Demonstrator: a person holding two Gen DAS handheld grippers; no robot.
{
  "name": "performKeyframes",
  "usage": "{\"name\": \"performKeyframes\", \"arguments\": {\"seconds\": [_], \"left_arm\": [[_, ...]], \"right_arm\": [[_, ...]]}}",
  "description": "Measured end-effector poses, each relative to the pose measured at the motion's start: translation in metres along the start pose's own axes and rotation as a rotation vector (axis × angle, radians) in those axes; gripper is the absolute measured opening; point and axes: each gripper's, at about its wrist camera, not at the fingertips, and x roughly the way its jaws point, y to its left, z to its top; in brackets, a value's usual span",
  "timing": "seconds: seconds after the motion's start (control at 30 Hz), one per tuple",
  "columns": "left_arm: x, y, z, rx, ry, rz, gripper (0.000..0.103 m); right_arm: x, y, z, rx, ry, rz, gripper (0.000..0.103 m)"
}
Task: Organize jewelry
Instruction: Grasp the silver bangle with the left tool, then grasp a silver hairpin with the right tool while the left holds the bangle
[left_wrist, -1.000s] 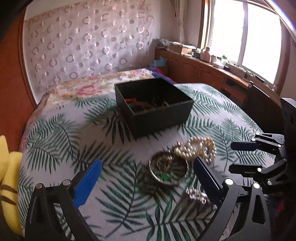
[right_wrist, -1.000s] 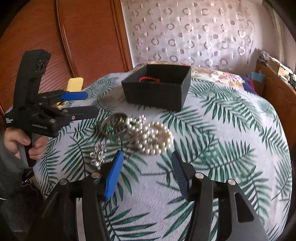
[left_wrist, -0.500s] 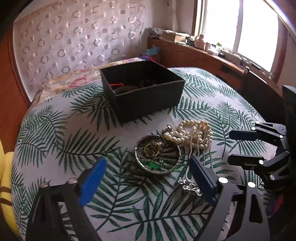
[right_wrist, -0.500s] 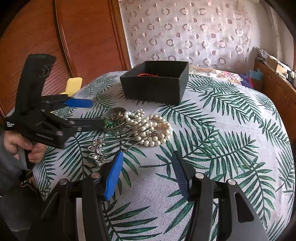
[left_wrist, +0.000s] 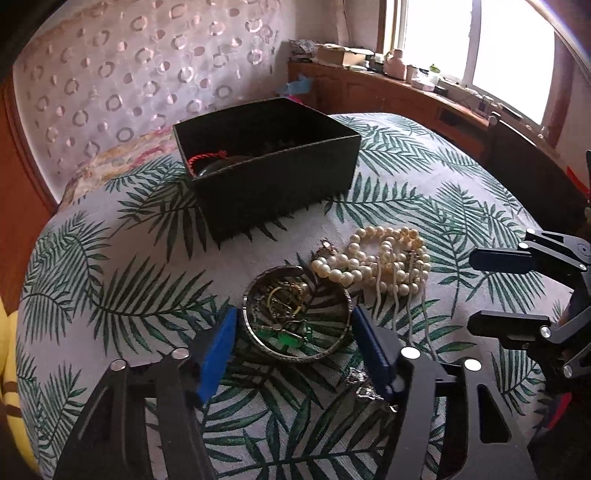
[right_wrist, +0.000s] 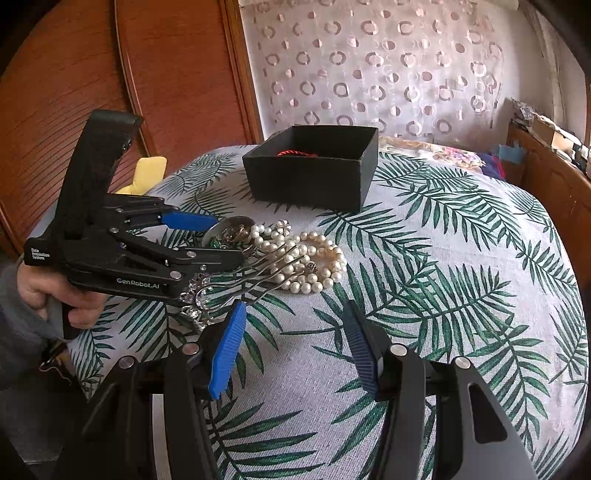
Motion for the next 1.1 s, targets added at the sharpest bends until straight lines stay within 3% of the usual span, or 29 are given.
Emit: {"name": "performKeyframes", "arguments": {"seconds": [0.67, 0.87, 0.97, 1.1], "left_arm": [[-0.054, 0.021, -0.032, -0.085, -0.121, 0.036, 0.057], [-0.064, 0.029, -0.040, -0.110, -0.143, 0.043, 0.057], [-0.068, 0.032, -0.045, -0.122, -0.156, 0.048, 0.057], [-0.074, 0.038, -0.049, -0.138, -0.176, 0.052, 0.057]], "right_arm": [[0.005, 0.004, 0.003, -0.021, 0.017, -0.035, 0.057], [0.006, 0.020, 0.004, -0.029, 0.033, 0.016, 0.057], [0.007, 0.028, 0.007, -0.030, 0.031, 0.037, 0.071], [0.015, 0.035, 0.010, -0.033, 0.055, 0.035, 0.073]]}}
